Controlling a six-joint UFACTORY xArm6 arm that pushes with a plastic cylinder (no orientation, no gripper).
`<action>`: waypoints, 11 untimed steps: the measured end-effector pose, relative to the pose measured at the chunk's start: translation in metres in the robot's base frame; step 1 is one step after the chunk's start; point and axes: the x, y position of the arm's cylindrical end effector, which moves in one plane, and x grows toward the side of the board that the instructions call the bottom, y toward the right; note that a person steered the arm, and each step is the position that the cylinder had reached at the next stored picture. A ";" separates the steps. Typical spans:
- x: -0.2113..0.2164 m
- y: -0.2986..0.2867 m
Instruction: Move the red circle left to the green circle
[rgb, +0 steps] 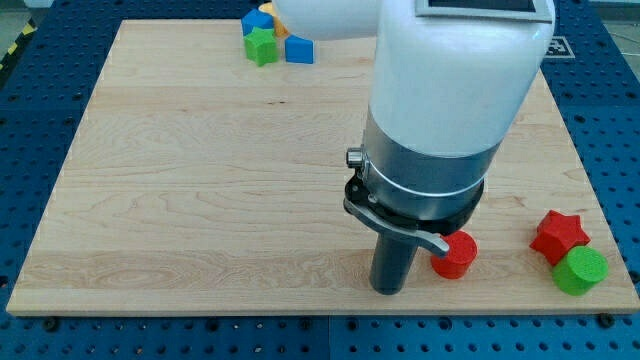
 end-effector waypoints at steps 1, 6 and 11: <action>-0.019 0.000; -0.027 0.070; 0.018 0.092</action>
